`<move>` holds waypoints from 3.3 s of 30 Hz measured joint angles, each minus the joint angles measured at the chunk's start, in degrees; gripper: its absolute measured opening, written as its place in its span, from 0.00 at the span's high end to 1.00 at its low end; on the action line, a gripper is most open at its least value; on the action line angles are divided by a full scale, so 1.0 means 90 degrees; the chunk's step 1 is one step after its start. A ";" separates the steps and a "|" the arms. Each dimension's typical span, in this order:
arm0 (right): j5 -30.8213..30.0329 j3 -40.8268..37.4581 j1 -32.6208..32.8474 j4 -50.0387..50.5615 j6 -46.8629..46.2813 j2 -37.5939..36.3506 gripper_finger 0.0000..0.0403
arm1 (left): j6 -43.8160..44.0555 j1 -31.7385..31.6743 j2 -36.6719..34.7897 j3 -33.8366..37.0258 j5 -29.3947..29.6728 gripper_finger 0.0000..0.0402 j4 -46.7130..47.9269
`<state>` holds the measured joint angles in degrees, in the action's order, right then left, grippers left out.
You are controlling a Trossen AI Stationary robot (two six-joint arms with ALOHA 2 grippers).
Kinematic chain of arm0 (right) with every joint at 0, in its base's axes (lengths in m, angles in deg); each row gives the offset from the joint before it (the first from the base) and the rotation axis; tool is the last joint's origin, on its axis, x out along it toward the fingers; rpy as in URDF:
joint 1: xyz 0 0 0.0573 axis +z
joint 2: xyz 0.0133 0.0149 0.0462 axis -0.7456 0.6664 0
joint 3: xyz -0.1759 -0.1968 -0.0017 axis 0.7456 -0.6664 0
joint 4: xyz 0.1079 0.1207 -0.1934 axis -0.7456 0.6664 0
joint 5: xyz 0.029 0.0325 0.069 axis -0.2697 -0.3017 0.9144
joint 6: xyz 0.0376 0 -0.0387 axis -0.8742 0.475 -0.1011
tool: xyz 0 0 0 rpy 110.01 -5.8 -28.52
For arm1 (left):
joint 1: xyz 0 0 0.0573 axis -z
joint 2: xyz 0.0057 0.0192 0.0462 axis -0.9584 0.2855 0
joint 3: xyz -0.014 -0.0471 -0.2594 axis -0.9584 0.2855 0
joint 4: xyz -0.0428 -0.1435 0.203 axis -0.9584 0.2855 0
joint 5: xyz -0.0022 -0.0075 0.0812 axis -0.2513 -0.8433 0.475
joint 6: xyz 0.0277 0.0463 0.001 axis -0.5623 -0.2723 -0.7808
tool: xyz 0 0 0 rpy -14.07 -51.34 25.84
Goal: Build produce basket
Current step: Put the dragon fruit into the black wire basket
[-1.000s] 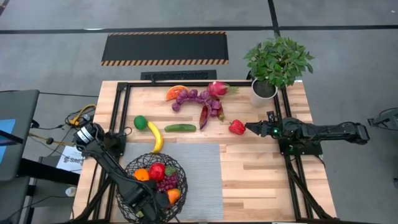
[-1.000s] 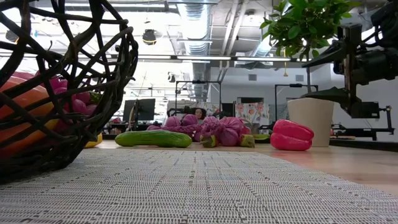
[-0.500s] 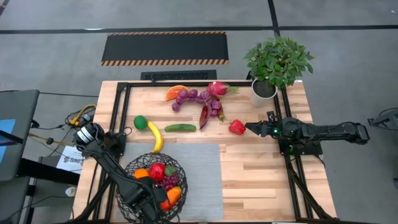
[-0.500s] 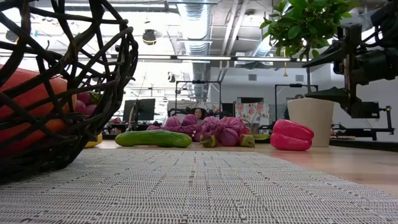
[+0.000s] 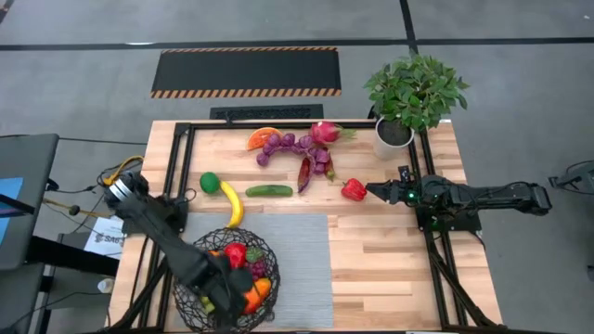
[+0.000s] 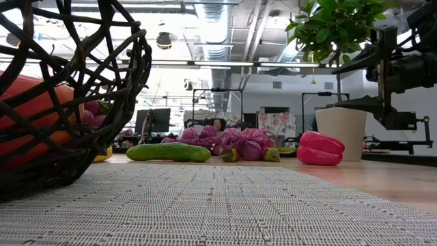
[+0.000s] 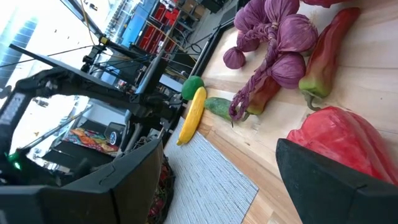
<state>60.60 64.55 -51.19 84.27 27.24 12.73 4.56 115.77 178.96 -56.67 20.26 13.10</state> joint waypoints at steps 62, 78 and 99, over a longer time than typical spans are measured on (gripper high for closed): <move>-0.0009 0.0000 -0.0013 0.0051 0.0438 0.0031 0.17 | -0.5281 -0.7325 0.2491 -0.1446 0.2094 0.04 -0.5540; -0.0012 0.0000 -0.0006 0.0056 0.0442 0.0252 0.17 | -0.6022 -0.7646 0.4357 -0.3826 0.1594 0.04 -0.4074; -0.0012 0.0000 -0.0007 0.0053 0.0457 0.0255 0.17 | -0.6276 -0.7598 0.4337 -0.3736 0.2239 0.42 -0.2904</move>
<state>60.49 64.55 -51.26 84.75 31.35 15.02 -51.92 47.39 218.00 -90.30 40.41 -13.03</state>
